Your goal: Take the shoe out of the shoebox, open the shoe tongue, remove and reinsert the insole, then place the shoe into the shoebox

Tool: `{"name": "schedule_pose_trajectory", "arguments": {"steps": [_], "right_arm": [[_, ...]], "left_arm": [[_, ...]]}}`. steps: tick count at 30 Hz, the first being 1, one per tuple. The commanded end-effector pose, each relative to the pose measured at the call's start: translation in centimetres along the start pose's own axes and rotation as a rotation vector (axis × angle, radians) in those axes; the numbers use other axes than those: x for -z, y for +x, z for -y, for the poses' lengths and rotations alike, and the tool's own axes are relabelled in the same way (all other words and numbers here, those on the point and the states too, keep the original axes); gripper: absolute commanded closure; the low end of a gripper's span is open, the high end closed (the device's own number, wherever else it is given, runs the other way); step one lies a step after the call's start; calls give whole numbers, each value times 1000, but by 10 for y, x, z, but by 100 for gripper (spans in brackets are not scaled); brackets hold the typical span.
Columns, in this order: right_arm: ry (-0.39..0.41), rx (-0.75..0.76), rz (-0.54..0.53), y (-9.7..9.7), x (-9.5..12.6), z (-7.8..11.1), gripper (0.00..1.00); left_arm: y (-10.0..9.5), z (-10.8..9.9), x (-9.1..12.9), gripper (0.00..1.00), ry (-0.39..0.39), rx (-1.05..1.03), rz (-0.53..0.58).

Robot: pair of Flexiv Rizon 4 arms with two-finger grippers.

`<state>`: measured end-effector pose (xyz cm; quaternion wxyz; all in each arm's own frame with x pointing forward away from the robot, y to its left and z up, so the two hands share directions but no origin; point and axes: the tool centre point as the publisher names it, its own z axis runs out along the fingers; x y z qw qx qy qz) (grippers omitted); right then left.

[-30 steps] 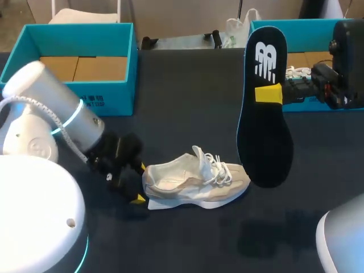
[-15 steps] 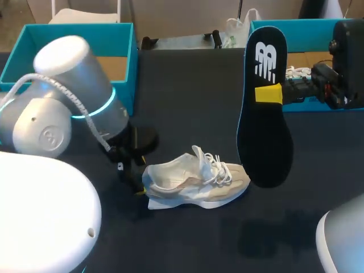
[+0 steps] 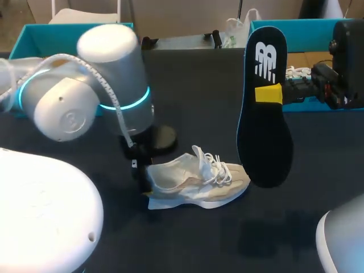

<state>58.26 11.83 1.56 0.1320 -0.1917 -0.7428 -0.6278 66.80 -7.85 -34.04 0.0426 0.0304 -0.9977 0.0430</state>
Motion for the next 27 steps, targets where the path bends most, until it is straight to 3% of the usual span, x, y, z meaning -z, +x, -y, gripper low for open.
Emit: {"name": "schedule_pose_trajectory", "arguments": {"steps": [1, 6, 14, 21, 27], "right_arm": [[3, -1, -1, -2, -3, -2, 100], [3, -1, -1, -2, -3, -2, 100], [3, -1, -1, -2, -3, -2, 100], [3, -1, -1, -2, -3, -2, 100], [3, -1, -1, -2, -3, -2, 100]], "left_arm": [[3, 8, -2, 0, -77, 2, 10], [7, 14, 15, 0, -69, -1, 40], [-9, 28, 32, 0, -64, 7, 71], [-30, 46, 24, 0, -56, 10, 73], [-45, 65, 3, 0, -34, -5, 73]]}}
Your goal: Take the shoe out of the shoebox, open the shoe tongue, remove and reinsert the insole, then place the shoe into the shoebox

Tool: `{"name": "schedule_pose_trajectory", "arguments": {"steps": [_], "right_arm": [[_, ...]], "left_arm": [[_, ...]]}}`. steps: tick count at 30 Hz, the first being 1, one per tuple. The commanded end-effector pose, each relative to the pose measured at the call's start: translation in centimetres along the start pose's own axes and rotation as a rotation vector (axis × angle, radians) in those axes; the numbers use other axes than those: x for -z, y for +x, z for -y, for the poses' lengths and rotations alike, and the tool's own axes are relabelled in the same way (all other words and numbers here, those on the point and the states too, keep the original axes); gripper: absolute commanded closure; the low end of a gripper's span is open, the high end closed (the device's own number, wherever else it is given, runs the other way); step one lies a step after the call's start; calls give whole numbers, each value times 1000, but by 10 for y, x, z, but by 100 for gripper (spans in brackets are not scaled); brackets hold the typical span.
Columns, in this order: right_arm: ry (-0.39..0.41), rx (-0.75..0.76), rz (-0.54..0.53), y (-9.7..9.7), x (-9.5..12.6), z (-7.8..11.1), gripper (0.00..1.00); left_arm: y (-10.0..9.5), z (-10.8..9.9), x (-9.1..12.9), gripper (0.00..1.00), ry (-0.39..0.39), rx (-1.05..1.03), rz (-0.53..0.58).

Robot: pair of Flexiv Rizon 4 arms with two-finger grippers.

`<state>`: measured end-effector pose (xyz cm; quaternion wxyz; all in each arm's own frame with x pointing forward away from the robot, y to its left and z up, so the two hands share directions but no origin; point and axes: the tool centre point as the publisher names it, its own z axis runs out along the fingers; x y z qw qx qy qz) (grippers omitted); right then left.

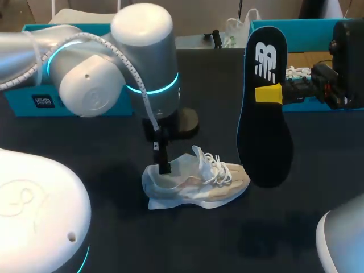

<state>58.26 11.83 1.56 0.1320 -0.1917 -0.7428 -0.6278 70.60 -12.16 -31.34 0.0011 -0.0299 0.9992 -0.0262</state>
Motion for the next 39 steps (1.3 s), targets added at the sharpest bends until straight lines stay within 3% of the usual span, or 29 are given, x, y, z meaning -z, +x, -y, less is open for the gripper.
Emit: {"name": "schedule_pose_trajectory", "arguments": {"steps": [1, 8, 17, 19, 21, 22, 24, 25, 26, 35, 39], "right_arm": [[3, -2, -1, -2, -3, -2, 100], [3, -2, -1, -2, -3, -2, 100], [3, -2, -1, -2, -3, -2, 100], [3, -2, -1, -2, -3, -2, 100], [3, -2, -1, -2, -3, -2, 100], [3, -2, -1, -2, -3, -2, 100], [3, -2, -1, -2, -3, -2, 100], [3, -2, -1, -2, -3, -2, 100], [3, -2, -1, -2, -3, -2, 100], [3, -2, -1, -2, -3, -2, 100], [3, -2, -1, -2, -3, -2, 100]], "left_arm": [[-12, 21, -27, 0, -4, -3, -14], [-19, 33, -47, 0, -3, 10, 19], [-18, 35, -67, 0, 12, 59, 9], [-16, 34, -70, 26, 10, 63, 7], [-15, 33, -71, 34, 10, 66, 8], [-15, 33, -72, 51, 10, 67, 8], [-14, 32, -72, 61, 10, 71, 7], [-13, 32, -70, 88, 13, 75, 8], [-13, 31, -70, 100, 14, 77, 10], [-12, 32, -67, 100, -3, 65, 13], [-7, 36, -56, 100, -13, 27, 20]]}}
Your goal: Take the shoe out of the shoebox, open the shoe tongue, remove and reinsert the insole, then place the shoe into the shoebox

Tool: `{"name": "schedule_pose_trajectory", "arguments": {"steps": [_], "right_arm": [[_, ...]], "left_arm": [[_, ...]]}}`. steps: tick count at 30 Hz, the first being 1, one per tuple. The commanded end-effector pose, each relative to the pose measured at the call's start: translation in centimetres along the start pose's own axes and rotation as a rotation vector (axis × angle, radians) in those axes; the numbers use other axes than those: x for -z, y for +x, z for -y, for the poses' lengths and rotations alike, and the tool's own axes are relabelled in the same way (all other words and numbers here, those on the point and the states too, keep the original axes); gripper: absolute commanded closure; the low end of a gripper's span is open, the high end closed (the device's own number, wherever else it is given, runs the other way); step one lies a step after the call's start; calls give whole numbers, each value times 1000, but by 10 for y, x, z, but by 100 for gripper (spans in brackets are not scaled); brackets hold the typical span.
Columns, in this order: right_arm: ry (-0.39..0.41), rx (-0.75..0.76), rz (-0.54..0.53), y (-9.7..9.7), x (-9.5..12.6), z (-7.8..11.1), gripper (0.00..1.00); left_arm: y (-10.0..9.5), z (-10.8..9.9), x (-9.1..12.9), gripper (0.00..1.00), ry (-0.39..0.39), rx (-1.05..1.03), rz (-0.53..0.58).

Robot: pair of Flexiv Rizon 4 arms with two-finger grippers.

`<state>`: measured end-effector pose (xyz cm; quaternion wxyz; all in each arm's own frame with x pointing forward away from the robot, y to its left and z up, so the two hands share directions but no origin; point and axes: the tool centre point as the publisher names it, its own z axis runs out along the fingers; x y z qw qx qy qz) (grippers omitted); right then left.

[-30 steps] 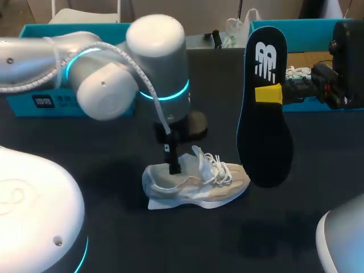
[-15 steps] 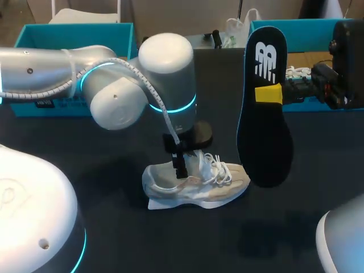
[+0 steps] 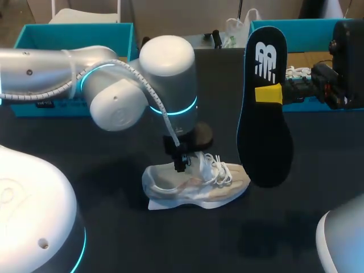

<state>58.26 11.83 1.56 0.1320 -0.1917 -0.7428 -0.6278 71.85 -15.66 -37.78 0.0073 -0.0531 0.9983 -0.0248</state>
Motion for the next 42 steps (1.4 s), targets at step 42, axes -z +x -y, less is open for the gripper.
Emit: {"name": "schedule_pose_trajectory", "arguments": {"steps": [42], "right_arm": [[3, -1, -1, -2, -3, -2, 100]], "left_arm": [[-3, -12, 92, 100, 261, -1039, 234]]}}
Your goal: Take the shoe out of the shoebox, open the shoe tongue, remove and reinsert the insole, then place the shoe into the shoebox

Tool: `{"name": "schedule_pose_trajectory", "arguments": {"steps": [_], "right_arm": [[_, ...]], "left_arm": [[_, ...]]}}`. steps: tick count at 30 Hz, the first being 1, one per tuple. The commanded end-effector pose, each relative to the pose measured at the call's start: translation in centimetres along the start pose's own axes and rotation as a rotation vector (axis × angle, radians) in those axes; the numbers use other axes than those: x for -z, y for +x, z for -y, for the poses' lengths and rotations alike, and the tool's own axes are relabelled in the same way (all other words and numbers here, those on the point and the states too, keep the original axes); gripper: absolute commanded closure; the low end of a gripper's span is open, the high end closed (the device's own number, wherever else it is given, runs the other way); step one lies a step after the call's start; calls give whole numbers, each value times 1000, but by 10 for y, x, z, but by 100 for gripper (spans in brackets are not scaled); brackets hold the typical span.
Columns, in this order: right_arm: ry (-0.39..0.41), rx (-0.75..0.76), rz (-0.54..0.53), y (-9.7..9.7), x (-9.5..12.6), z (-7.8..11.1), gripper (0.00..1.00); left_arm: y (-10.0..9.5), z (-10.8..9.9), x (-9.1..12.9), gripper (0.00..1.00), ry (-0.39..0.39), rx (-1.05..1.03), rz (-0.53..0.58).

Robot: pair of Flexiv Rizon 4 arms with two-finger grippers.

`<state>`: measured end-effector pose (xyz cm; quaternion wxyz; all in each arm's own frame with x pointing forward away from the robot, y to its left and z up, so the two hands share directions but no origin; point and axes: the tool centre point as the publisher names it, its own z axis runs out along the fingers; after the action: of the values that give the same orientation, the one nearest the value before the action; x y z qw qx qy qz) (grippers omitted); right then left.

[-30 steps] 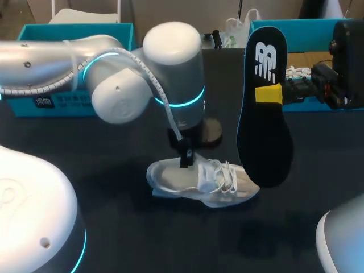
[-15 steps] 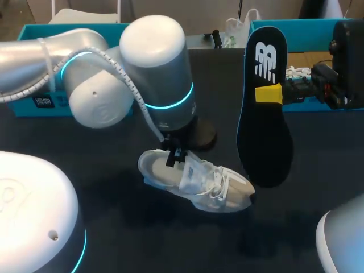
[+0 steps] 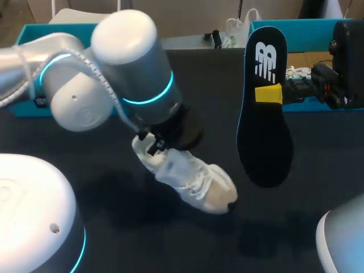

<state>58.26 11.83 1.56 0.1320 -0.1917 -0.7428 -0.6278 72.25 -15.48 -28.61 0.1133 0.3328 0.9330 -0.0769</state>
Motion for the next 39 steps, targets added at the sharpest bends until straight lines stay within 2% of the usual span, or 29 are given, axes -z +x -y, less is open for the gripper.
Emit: {"name": "schedule_pose_trajectory", "arguments": {"steps": [1, 5, 6, 7, 8, 12, 19, 29, 39], "right_arm": [[3, -1, -1, -2, -3, -2, 100], [3, -1, -1, -2, -3, -2, 100], [3, -1, -1, -2, -3, -2, 100], [3, -1, -1, -2, -3, -2, 100], [3, -1, -1, -2, -3, -2, 100], [3, -1, -1, -2, -3, -2, 100], [3, -1, -1, -2, -3, -2, 100], [3, -1, -1, -2, -3, -2, 100], [3, -1, -1, -2, -3, -2, 100]], "left_arm": [[12, -9, 4, 100, 129, -241, 78], [10, -10, 4, 100, 113, -251, 90], [8, -9, 6, 100, 121, -327, 107], [8, -7, 7, 100, 161, -374, 102], [6, -7, 8, 100, 129, -393, 99], [2, 3, 7, 100, 127, -578, 81], [-2, 20, 4, 100, 79, -724, 69], [-4, 33, -24, 100, 69, -806, -3], [-4, 37, -48, 100, 83, -875, -37]]}}
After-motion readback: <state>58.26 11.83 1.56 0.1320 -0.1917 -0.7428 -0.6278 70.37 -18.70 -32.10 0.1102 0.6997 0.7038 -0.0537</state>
